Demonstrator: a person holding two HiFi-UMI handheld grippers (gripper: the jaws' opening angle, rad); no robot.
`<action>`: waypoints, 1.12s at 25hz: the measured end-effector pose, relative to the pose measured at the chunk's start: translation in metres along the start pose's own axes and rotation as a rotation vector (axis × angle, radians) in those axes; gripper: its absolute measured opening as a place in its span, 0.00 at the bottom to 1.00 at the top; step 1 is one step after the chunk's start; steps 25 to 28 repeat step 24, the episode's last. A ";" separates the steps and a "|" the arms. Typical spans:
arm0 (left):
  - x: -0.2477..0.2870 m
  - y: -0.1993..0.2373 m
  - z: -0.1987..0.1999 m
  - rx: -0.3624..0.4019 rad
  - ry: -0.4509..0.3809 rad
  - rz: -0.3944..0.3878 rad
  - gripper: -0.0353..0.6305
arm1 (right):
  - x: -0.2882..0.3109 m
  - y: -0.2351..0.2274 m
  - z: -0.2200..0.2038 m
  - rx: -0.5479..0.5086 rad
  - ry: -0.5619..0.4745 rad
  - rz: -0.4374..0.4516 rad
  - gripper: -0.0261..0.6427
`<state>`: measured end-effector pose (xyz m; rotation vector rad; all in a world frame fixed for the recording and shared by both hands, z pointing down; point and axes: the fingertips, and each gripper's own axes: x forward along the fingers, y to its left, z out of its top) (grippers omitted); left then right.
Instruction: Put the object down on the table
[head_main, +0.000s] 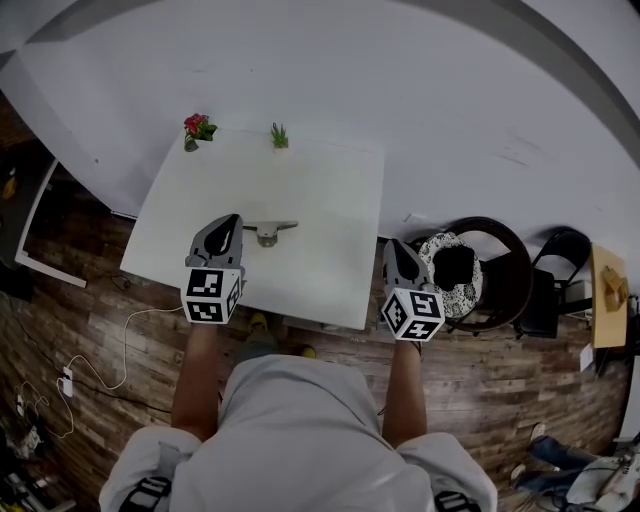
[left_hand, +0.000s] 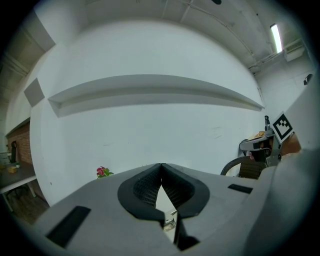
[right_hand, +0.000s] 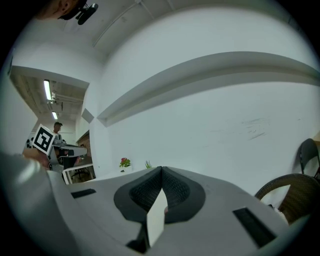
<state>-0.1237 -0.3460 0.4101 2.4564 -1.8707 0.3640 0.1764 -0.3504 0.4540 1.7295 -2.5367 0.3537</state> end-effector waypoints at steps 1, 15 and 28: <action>-0.002 0.001 0.002 -0.002 -0.008 0.003 0.08 | -0.001 -0.001 0.001 -0.004 -0.001 -0.002 0.05; -0.022 0.004 0.004 -0.009 -0.043 0.011 0.08 | -0.017 0.005 0.003 -0.047 -0.012 -0.005 0.05; -0.027 0.005 0.002 -0.026 -0.057 0.009 0.08 | -0.024 0.006 0.002 -0.054 -0.013 -0.010 0.05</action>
